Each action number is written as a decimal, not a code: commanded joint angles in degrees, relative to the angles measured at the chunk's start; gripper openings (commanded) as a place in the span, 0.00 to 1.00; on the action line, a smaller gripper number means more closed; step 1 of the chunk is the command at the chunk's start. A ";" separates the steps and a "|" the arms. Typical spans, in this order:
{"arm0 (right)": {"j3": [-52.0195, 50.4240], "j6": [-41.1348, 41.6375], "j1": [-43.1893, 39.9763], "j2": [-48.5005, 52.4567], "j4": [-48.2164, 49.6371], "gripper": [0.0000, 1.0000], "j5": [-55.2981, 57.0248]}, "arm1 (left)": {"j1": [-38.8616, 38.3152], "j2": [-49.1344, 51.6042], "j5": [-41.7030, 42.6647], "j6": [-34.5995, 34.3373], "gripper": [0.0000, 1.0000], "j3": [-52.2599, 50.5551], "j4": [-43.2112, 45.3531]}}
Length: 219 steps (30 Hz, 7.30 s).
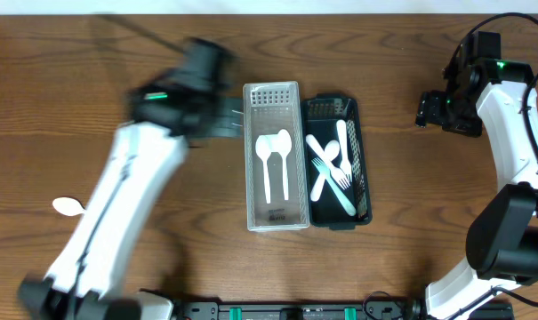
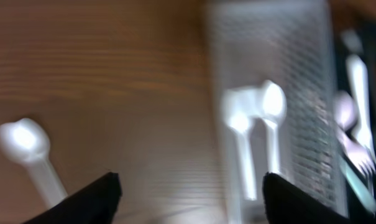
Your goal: Pack container
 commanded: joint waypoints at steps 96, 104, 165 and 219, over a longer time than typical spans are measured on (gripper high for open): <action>-0.20 -0.57 -0.04 0.00 0.07 0.77 -0.02 | -16.85 19.93 7.19 -5.38 0.08 -6.75 12.83; -0.20 -0.57 -0.04 0.00 0.07 0.78 -0.02 | -14.99 13.81 4.76 -1.90 0.54 -2.38 11.06; -0.20 -0.76 -0.04 0.00 -0.55 0.78 -0.02 | 54.31 14.23 0.13 -11.87 0.95 -35.17 24.61; -0.20 -0.79 -0.04 0.00 -0.72 0.78 0.00 | 20.96 -10.54 9.97 -3.69 0.06 -21.31 9.77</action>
